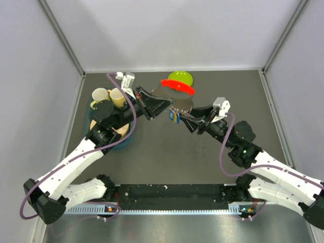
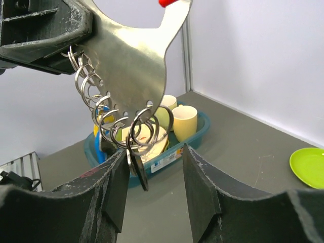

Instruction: Remove the keys from the keyring

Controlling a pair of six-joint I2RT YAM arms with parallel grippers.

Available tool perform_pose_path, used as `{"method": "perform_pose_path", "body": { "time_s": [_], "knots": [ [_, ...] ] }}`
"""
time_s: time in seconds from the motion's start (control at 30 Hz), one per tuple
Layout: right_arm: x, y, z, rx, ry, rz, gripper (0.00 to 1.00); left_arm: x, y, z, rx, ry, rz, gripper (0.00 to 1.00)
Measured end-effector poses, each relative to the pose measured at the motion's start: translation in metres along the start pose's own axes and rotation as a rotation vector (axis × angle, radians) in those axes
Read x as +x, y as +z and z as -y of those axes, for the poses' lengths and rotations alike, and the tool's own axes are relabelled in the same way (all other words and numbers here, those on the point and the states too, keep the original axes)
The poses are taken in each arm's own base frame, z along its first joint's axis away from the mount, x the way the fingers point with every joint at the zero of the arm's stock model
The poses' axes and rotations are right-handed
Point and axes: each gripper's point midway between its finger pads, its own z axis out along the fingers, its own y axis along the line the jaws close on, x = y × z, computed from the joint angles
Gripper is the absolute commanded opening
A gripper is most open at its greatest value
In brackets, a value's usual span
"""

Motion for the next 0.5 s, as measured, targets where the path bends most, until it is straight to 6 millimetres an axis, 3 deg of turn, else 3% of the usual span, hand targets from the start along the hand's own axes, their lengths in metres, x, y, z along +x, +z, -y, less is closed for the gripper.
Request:
{"method": "perform_pose_path", "body": {
  "time_s": [0.3, 0.5],
  "knots": [
    [0.012, 0.012, -0.005, -0.016, 0.009, -0.017, 0.41, 0.003, 0.000, -0.004, -0.017, -0.005, 0.005, 0.00],
    [0.008, 0.016, -0.007, -0.024, 0.020, 0.011, 0.36, 0.004, -0.002, -0.008, -0.034, -0.007, 0.012, 0.00]
  ]
}}
